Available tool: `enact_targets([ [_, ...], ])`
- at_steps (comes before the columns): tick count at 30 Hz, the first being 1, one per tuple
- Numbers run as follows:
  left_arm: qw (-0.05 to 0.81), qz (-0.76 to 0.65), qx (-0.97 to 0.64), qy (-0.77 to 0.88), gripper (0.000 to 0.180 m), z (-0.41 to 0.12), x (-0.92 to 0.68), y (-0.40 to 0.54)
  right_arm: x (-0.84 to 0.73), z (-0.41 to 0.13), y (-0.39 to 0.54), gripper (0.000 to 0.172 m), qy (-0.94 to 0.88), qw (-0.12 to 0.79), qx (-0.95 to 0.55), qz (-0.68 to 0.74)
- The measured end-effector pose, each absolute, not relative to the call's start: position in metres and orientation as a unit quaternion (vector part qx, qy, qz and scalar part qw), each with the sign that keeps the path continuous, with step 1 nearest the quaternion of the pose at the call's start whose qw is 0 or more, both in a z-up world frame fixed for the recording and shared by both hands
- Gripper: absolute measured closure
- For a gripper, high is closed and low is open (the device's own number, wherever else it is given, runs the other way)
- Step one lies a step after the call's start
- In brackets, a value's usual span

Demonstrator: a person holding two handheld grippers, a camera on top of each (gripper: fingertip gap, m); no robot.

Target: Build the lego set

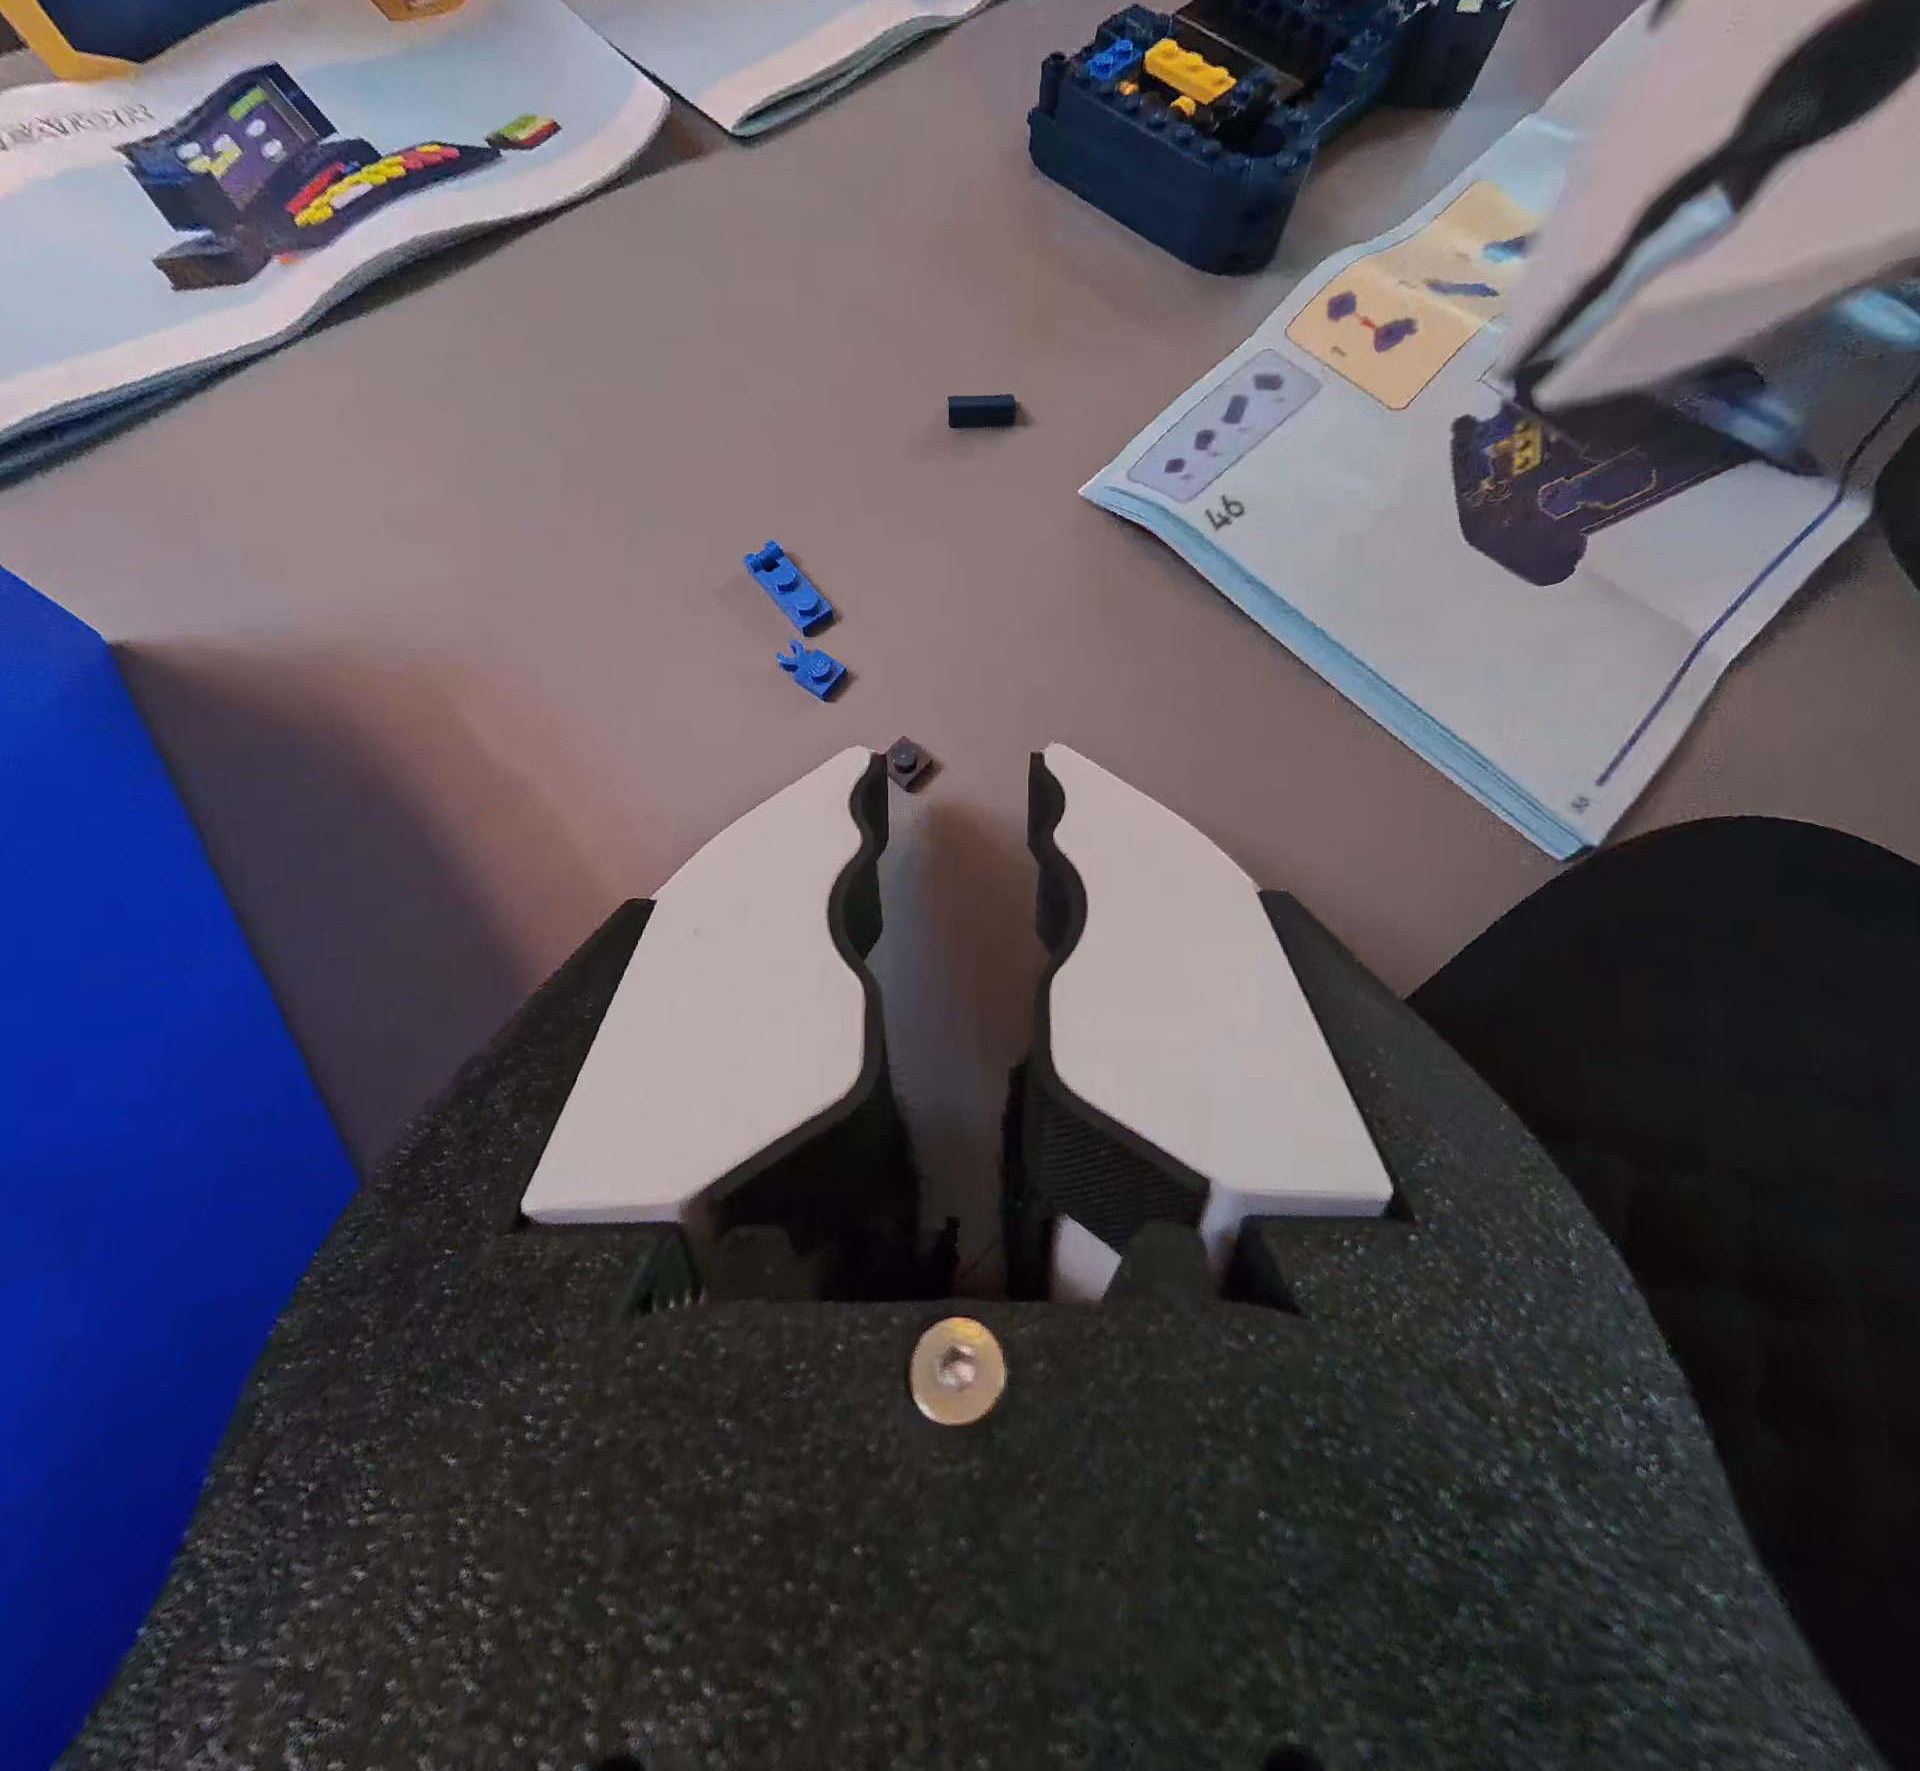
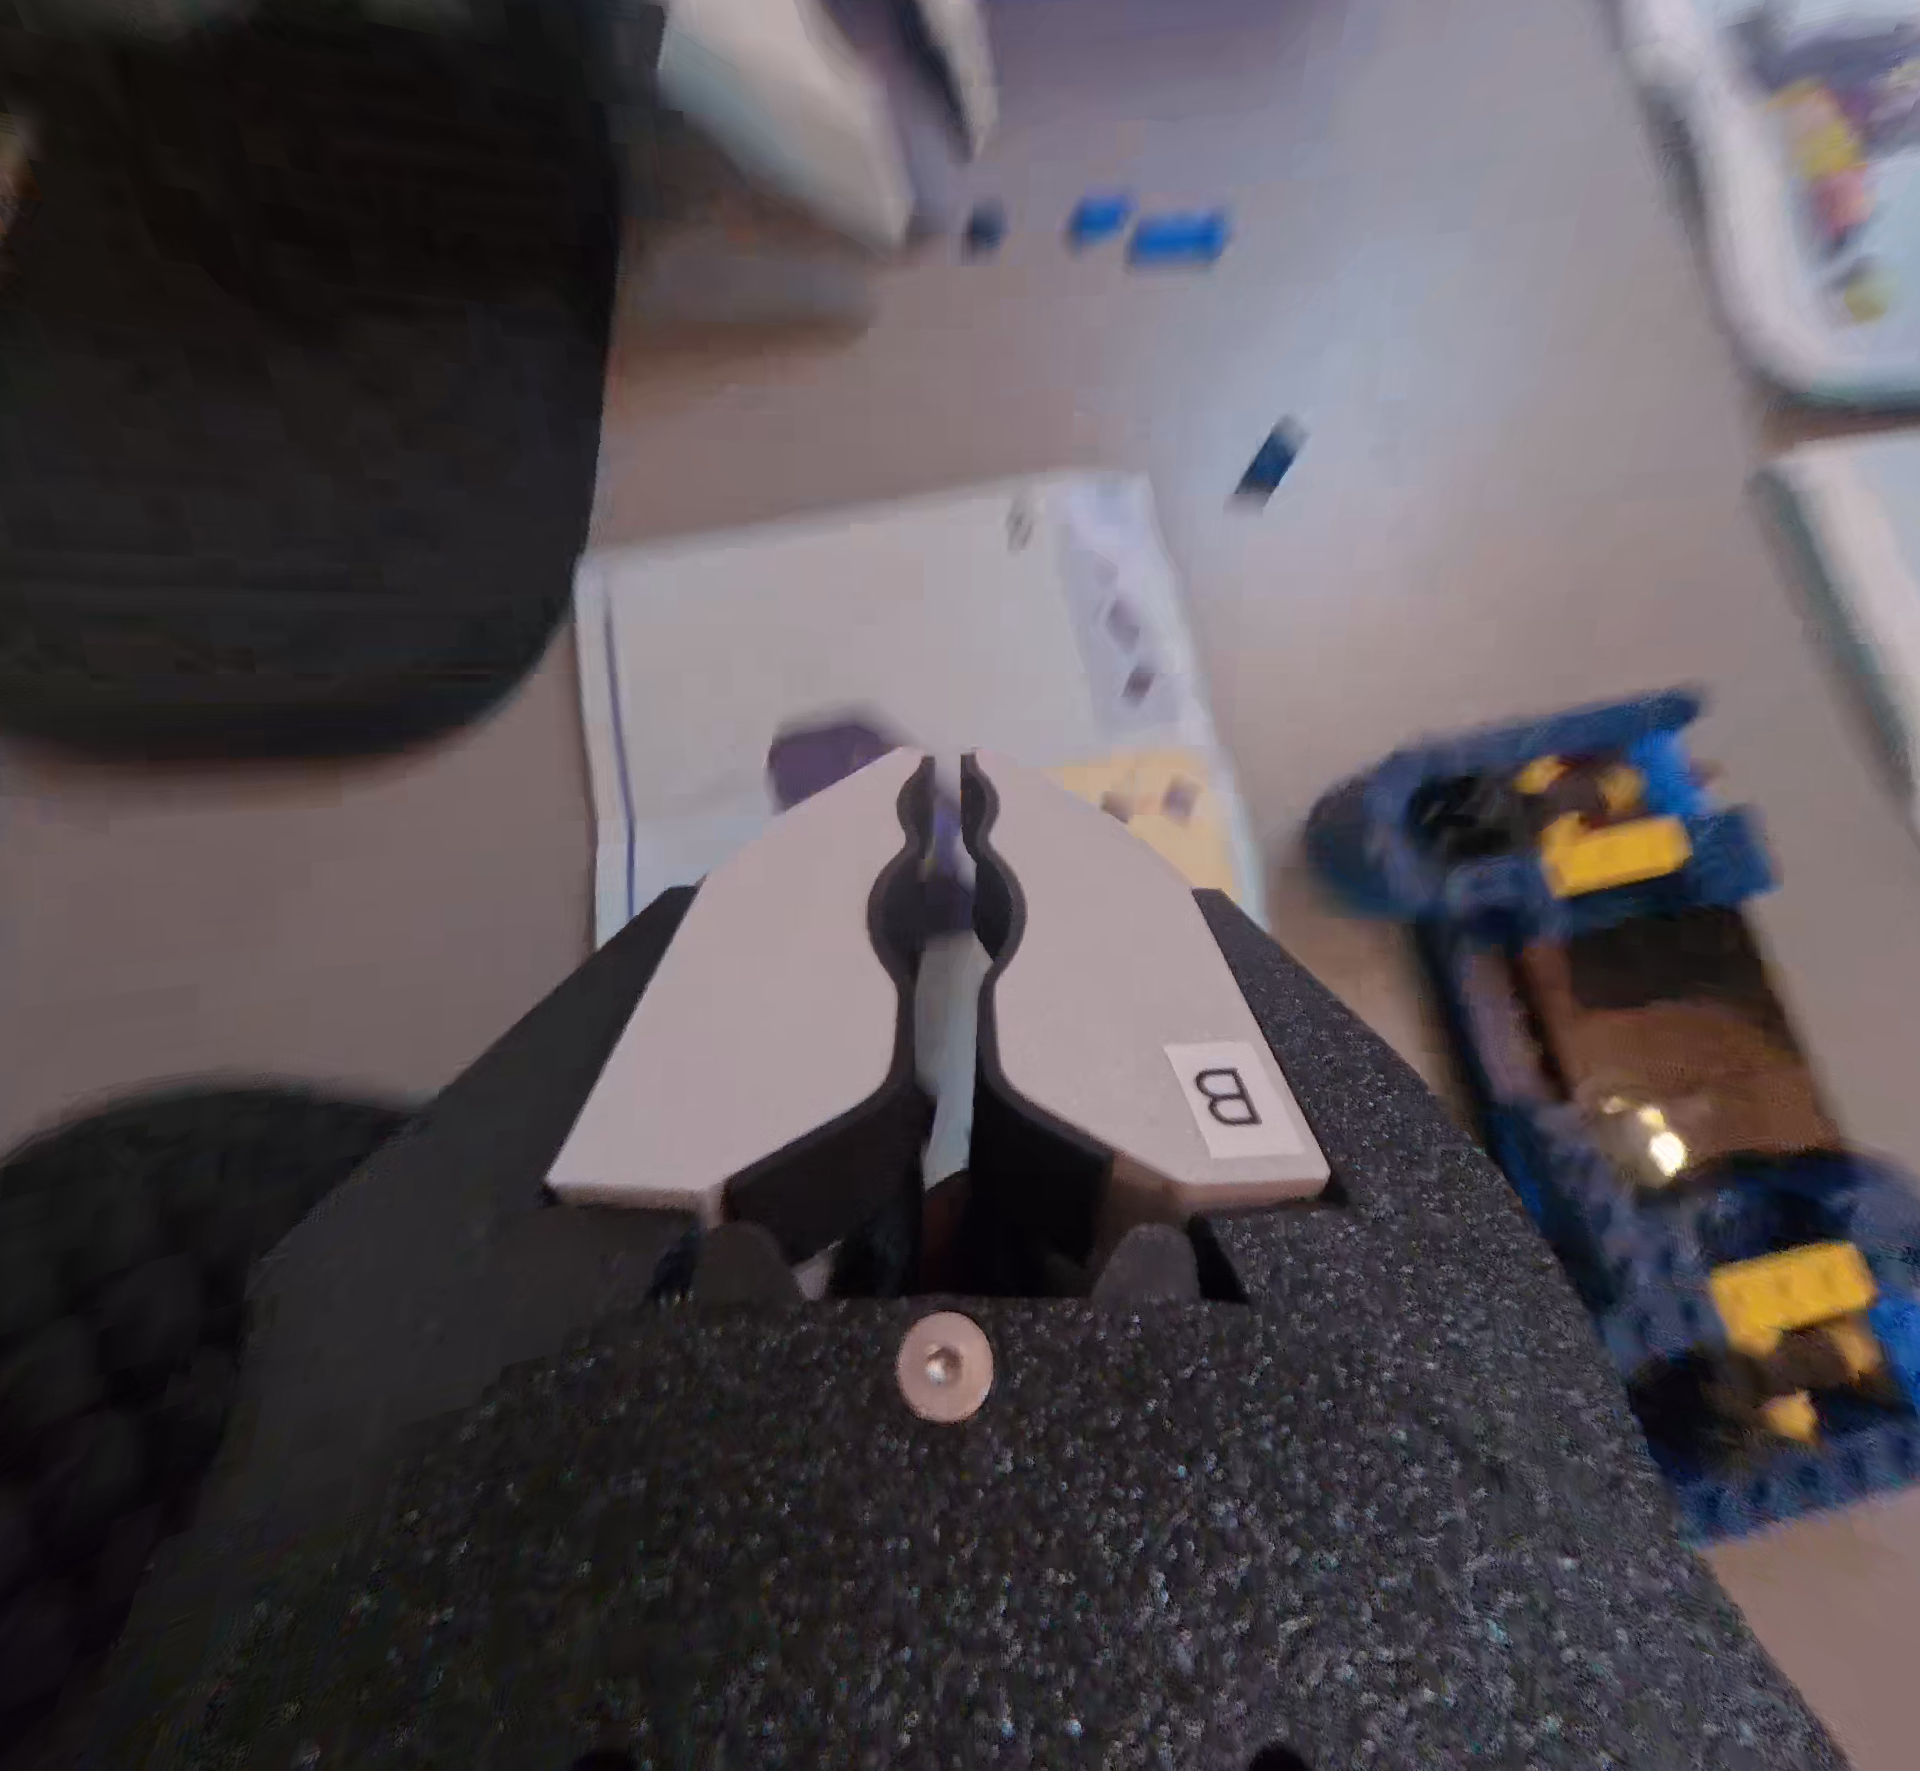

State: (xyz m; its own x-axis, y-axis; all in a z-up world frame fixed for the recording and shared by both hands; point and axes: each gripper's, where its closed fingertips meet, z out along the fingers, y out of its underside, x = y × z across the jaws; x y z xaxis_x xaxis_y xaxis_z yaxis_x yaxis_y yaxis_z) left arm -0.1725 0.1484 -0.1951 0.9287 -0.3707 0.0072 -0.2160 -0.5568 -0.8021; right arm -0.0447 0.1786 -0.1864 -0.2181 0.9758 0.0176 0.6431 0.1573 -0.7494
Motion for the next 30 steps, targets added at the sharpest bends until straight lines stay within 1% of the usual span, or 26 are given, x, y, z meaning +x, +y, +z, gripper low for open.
enact_targets([
  [1, 0.44, -0.089, -0.877, 0.171, 0.155, -0.195, -0.171, 0.148, -0.063, -0.172, 0.177, 0.166, -0.69, 0.286, -0.568, 0.346],
  [3, 0.437, -0.094, -0.877, 0.175, 0.154, -0.195, -0.17, 0.147, -0.1, -0.154, 0.167, 0.163, -0.665, 0.296, -0.561, 0.396],
  [5, 0.429, -0.101, -0.879, 0.181, 0.152, -0.198, -0.168, 0.144, -0.13, -0.162, 0.16, 0.158, -0.691, 0.286, -0.547, 0.377],
  [7, 0.416, -0.104, -0.885, 0.183, 0.149, -0.202, -0.168, 0.14, -0.153, -0.181, 0.164, 0.156, -0.724, 0.289, -0.532, 0.33],
  [10, 0.413, -0.105, -0.886, 0.184, 0.149, -0.203, -0.168, 0.137, -0.173, -0.197, 0.161, 0.157, -0.741, 0.274, -0.519, 0.327],
  [18, 0.398, -0.116, -0.89, 0.191, 0.148, -0.206, -0.166, 0.136, -0.187, -0.208, 0.153, 0.16, -0.765, 0.261, -0.495, 0.318],
  [19, 0.398, -0.116, -0.89, 0.19, 0.148, -0.206, -0.166, 0.136, -0.188, -0.208, 0.152, 0.164, -0.766, 0.261, -0.492, 0.319],
  [23, 0.405, -0.119, -0.886, 0.191, 0.15, -0.204, -0.166, 0.136, -0.182, -0.206, 0.154, 0.164, -0.774, 0.259, -0.484, 0.314],
  [27, 0.438, -0.112, -0.872, 0.187, 0.151, -0.191, -0.174, 0.151, -0.158, -0.184, 0.172, 0.165, -0.747, 0.283, -0.508, 0.322],
  [28, 0.443, -0.118, -0.868, 0.191, 0.149, -0.188, -0.174, 0.157, -0.149, -0.178, 0.177, 0.164, -0.739, 0.289, -0.515, 0.325],
  [30, 0.43, -0.136, -0.87, 0.2, 0.13, -0.189, -0.173, 0.168, -0.131, -0.17, 0.183, 0.165, -0.72, 0.3, -0.529, 0.335],
])
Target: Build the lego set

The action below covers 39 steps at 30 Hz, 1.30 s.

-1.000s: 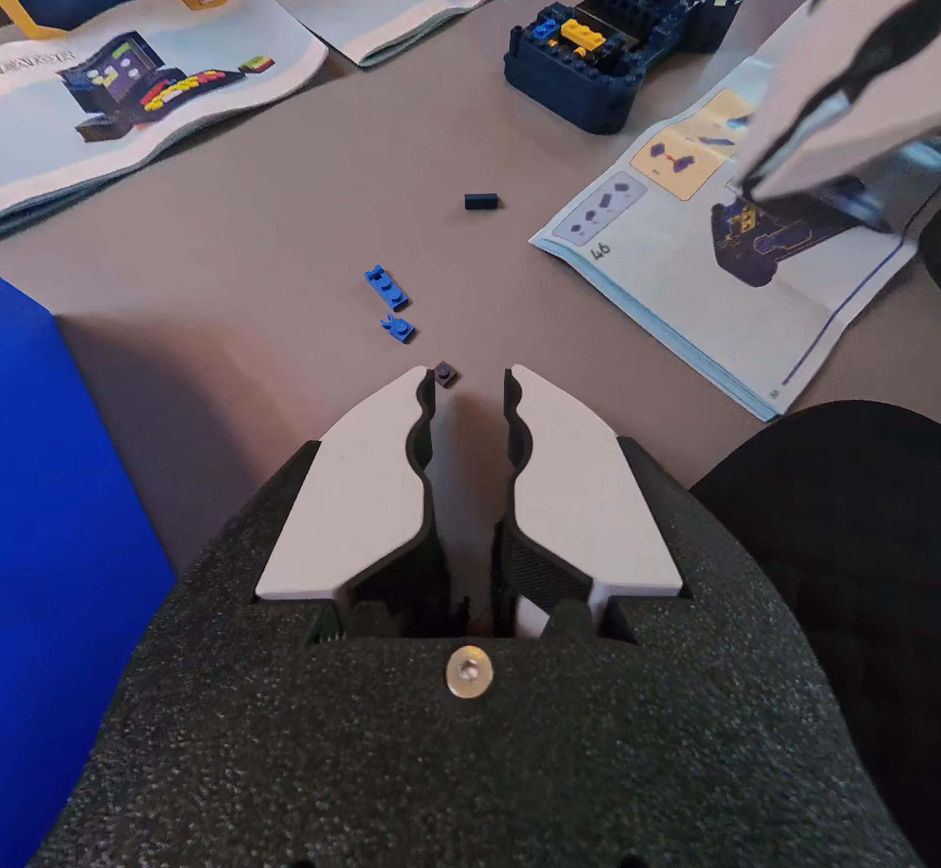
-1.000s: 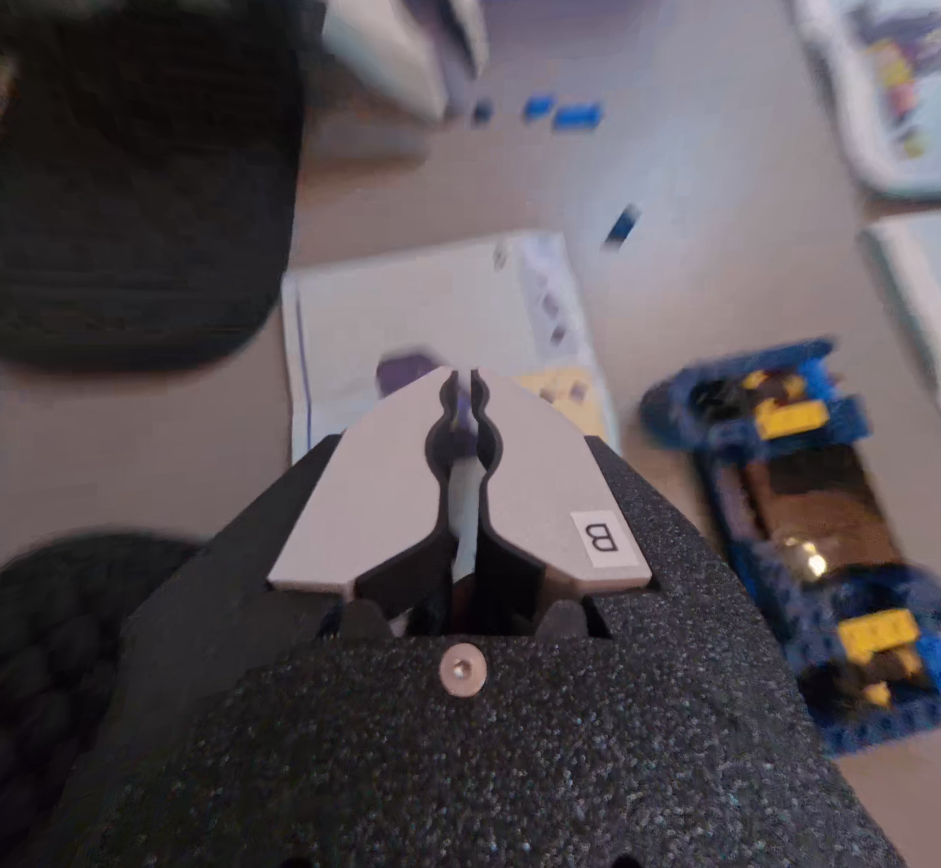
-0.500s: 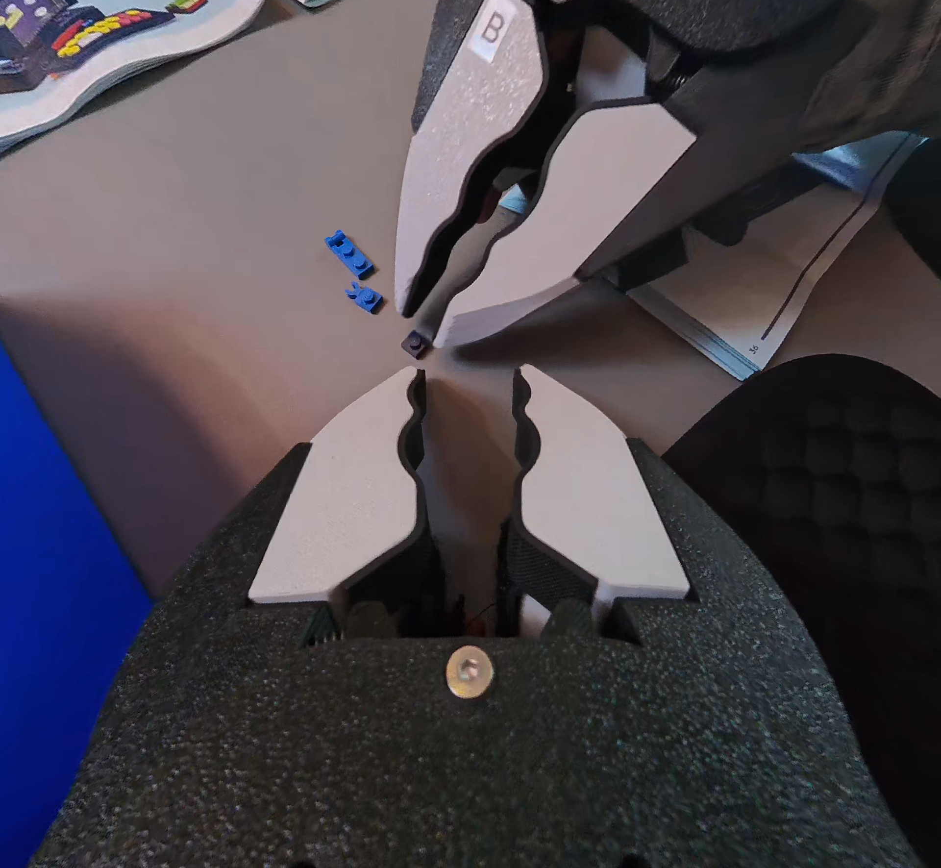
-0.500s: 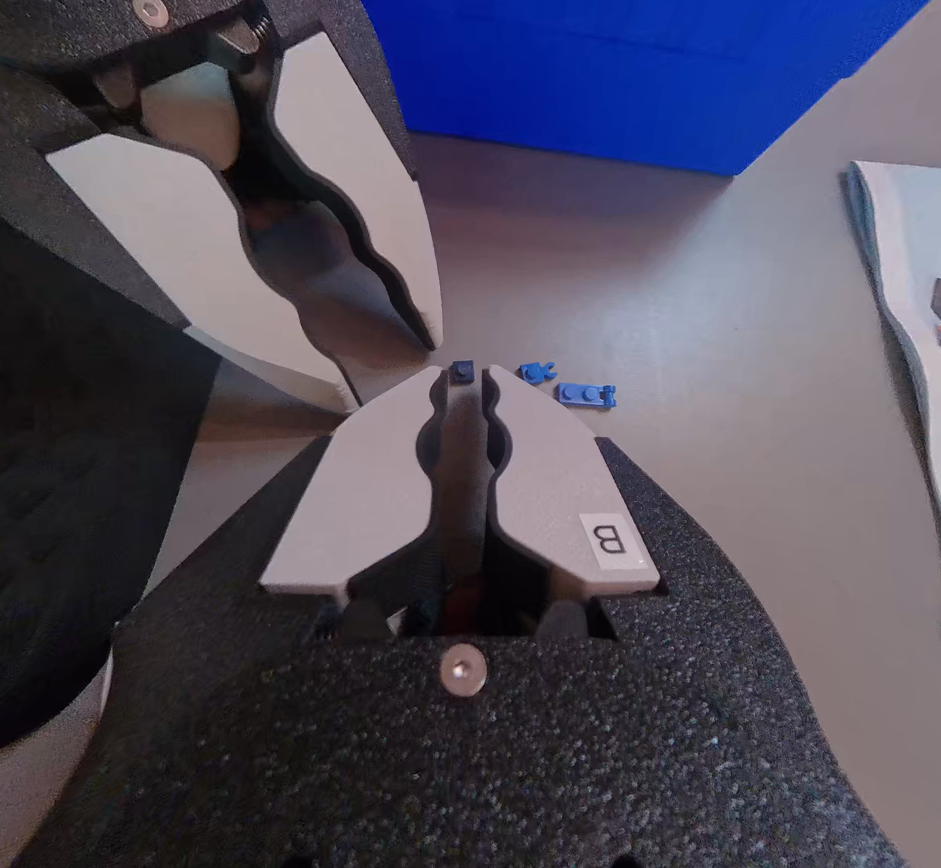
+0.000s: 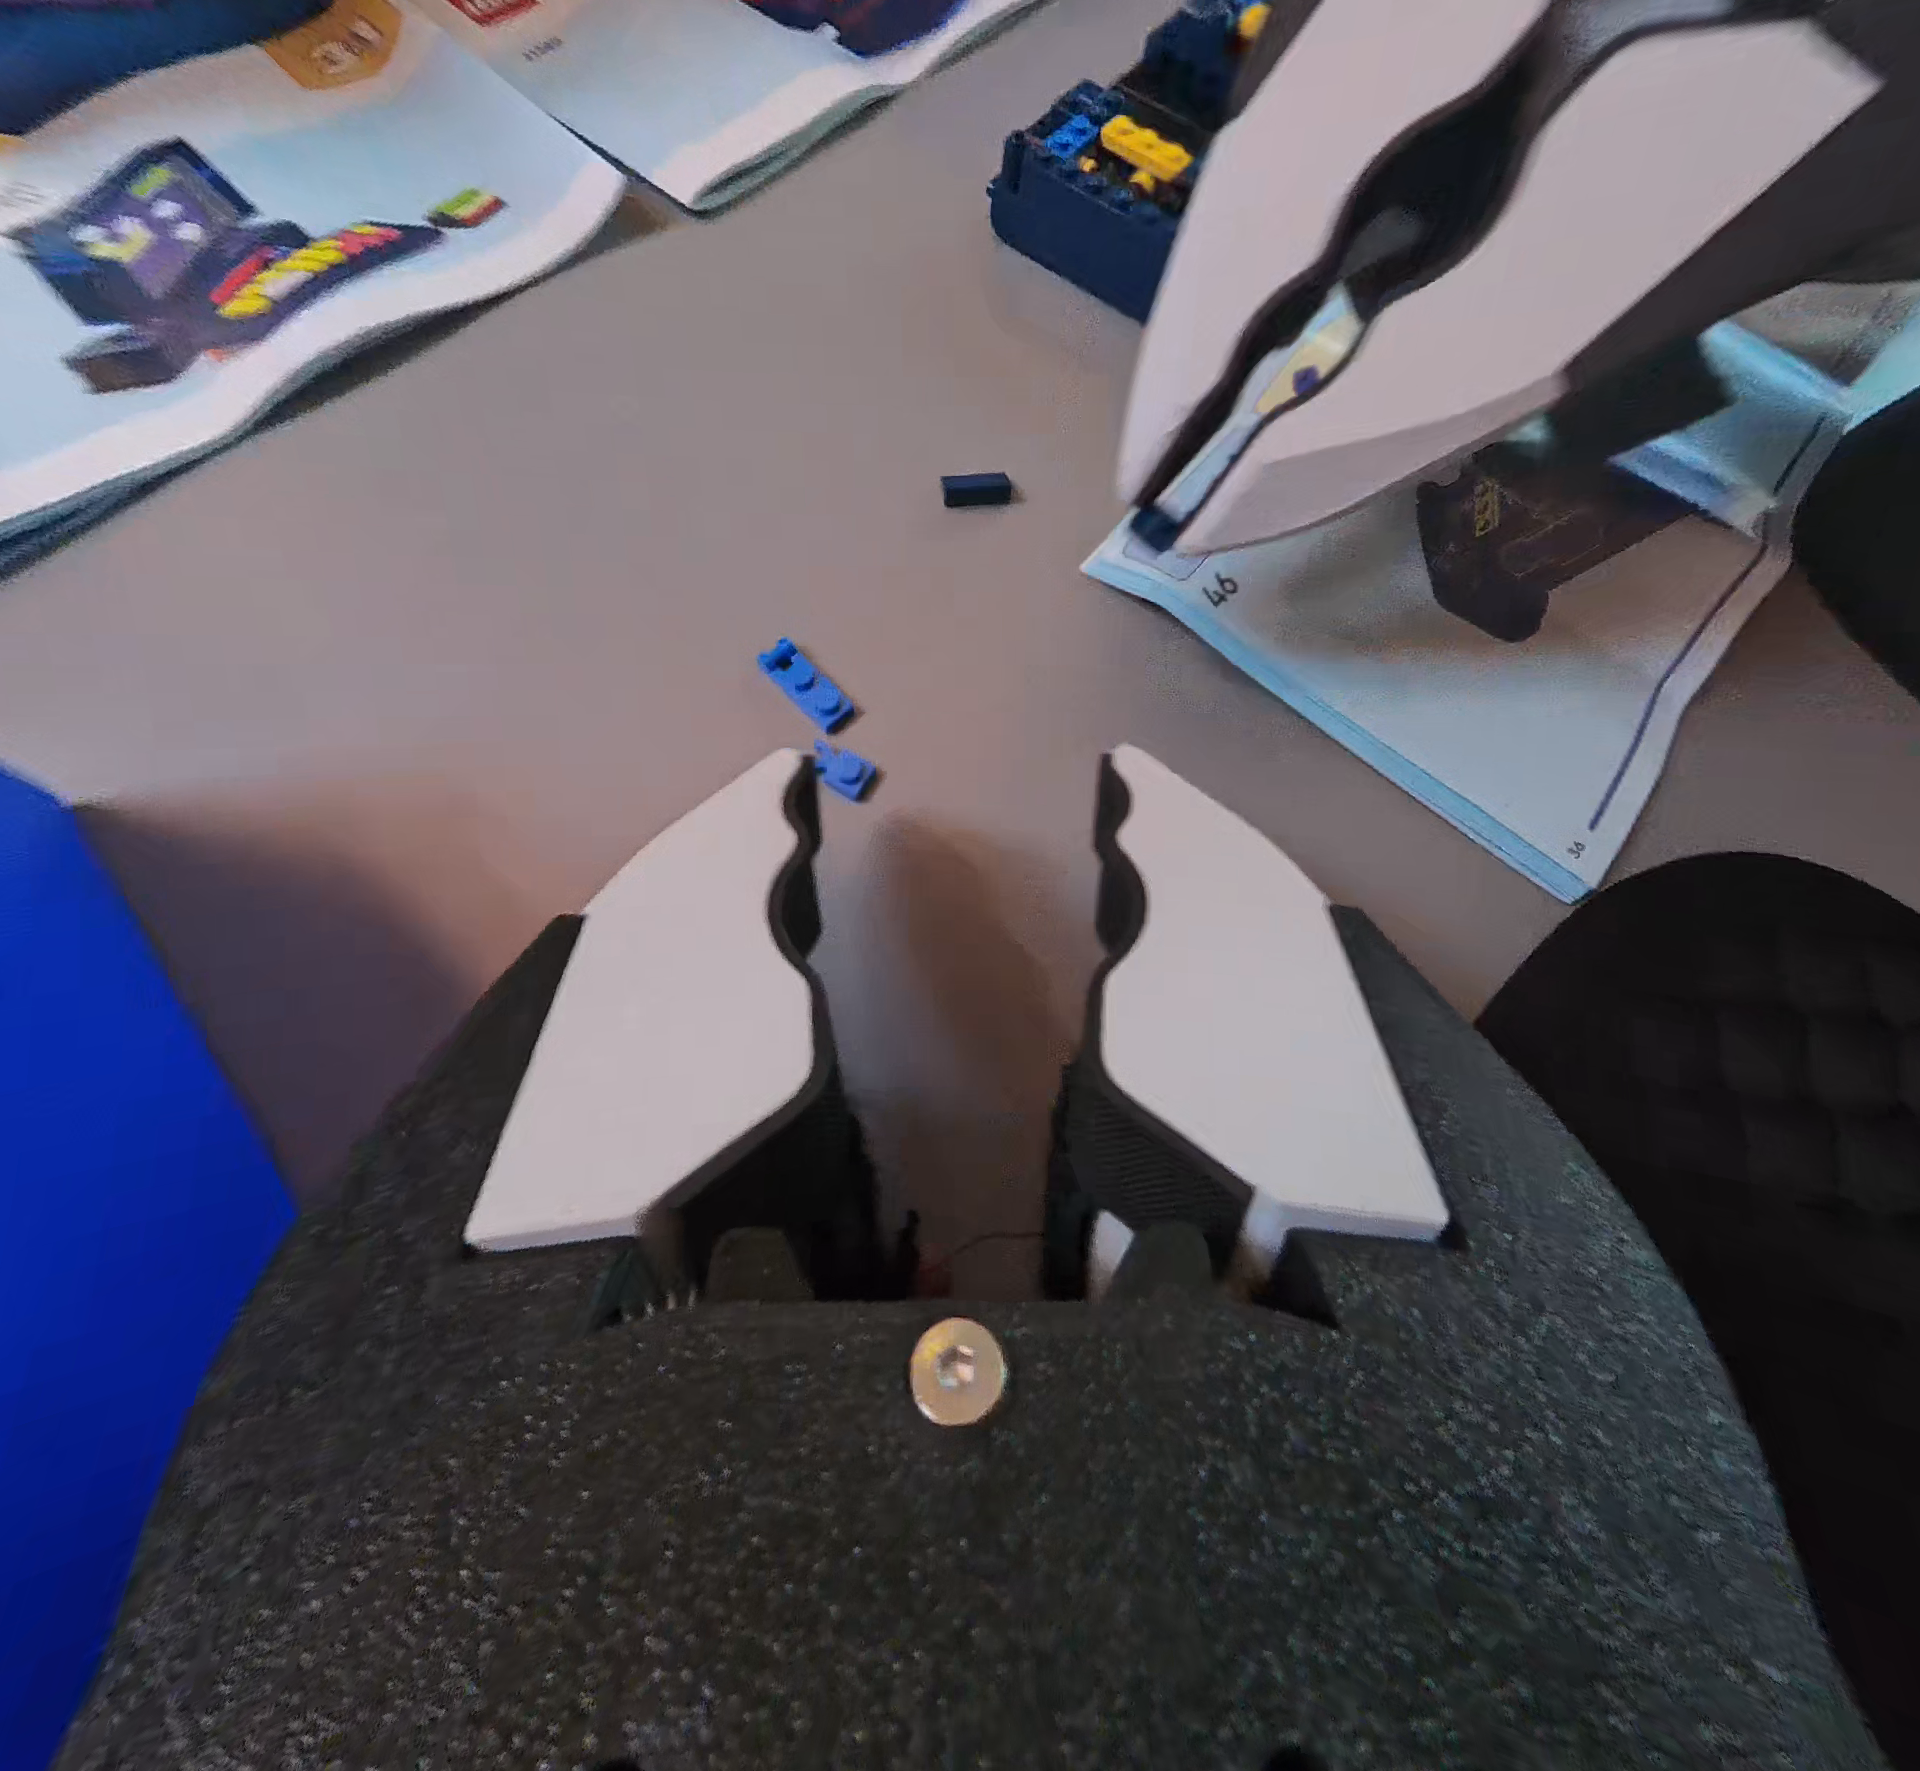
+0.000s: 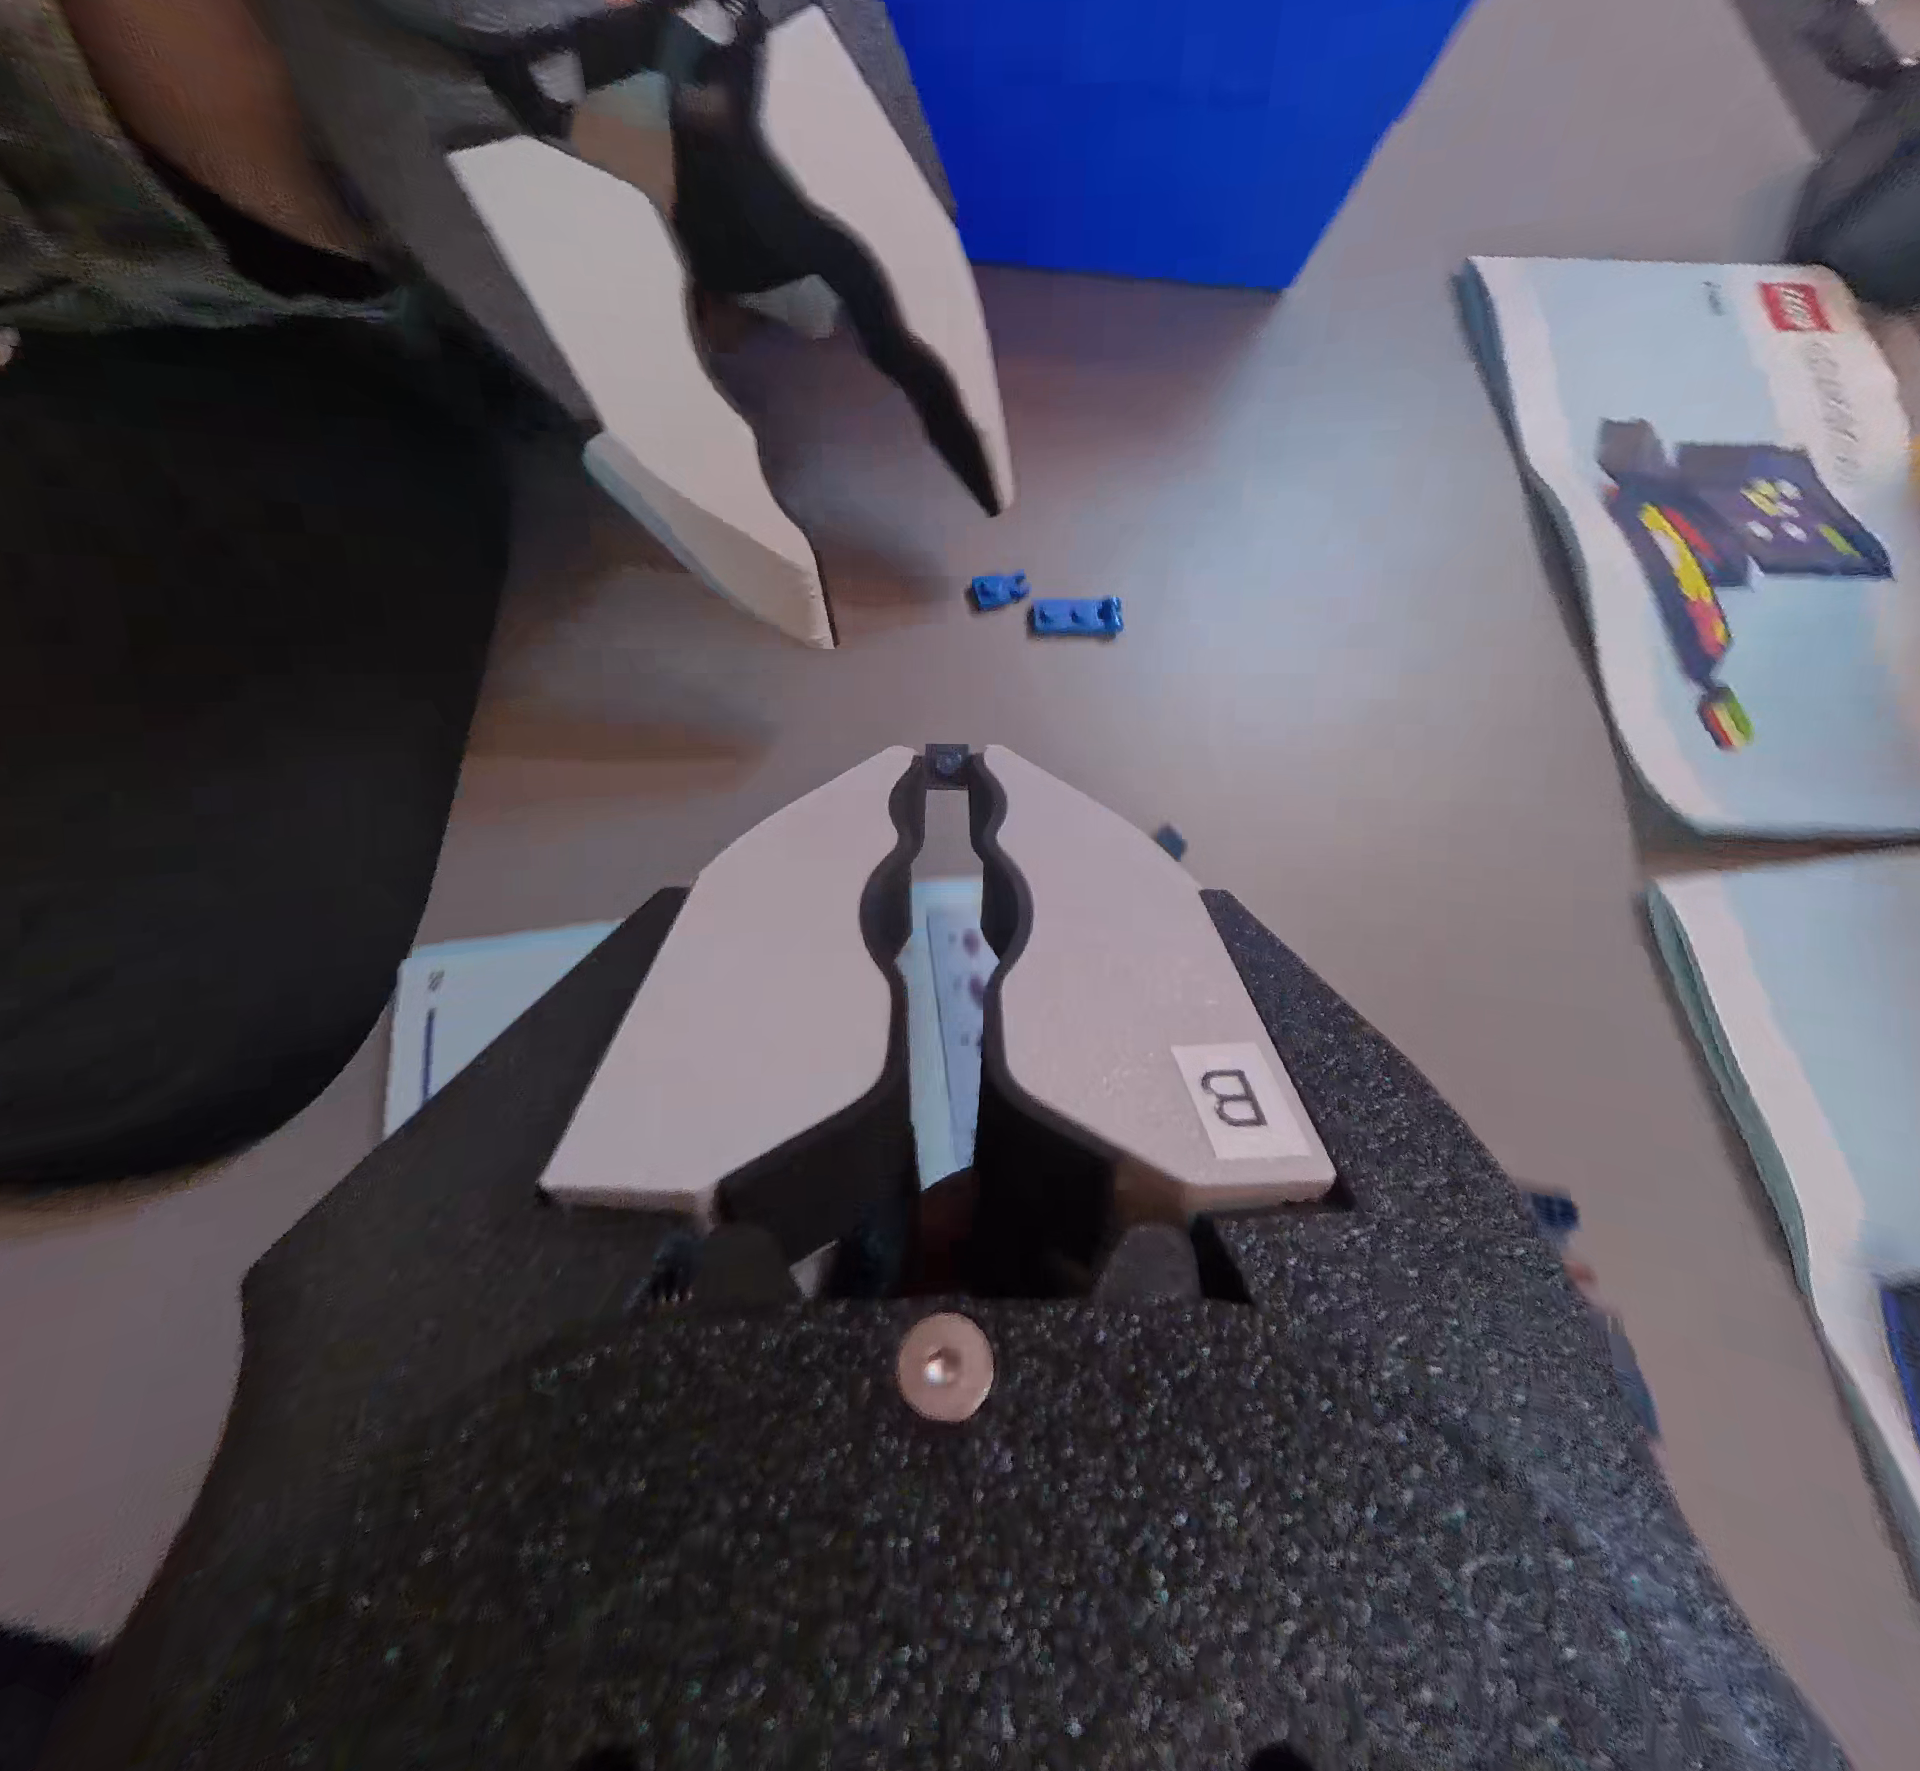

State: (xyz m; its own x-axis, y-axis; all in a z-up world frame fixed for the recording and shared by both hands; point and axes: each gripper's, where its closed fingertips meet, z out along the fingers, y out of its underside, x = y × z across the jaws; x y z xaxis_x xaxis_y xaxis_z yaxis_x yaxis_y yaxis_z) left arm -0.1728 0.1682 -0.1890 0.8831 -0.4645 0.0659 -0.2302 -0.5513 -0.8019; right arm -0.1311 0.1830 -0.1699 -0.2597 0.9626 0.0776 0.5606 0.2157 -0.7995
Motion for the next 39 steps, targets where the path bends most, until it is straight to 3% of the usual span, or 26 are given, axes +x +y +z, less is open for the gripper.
enact_targets([
  [3, 0.391, -0.171, -0.878, 0.216, 0.104, -0.198, -0.168, 0.178, -0.108, -0.162, 0.185, 0.164, -0.694, 0.311, -0.545, 0.354],
  [6, 0.37, -0.187, -0.88, 0.232, 0.103, -0.204, -0.161, 0.176, -0.091, -0.158, 0.186, 0.164, -0.673, 0.322, -0.556, 0.366],
  [16, 0.297, -0.231, -0.904, 0.204, 0.127, -0.201, -0.139, 0.121, -0.068, -0.156, 0.19, 0.164, -0.651, 0.344, -0.567, 0.37],
  [22, 0.358, -0.109, -0.899, 0.227, 0.144, -0.197, -0.168, 0.14, -0.063, -0.157, 0.179, 0.164, -0.66, 0.325, -0.553, 0.39],
  [29, 0.364, -0.091, -0.895, 0.242, 0.165, -0.209, -0.171, 0.154, -0.06, -0.158, 0.177, 0.164, -0.671, 0.317, -0.545, 0.39],
  [39, 0.374, -0.136, -0.886, 0.239, 0.175, -0.209, -0.166, 0.153, -0.057, -0.16, 0.183, 0.164, -0.664, 0.32, -0.551, 0.391],
])
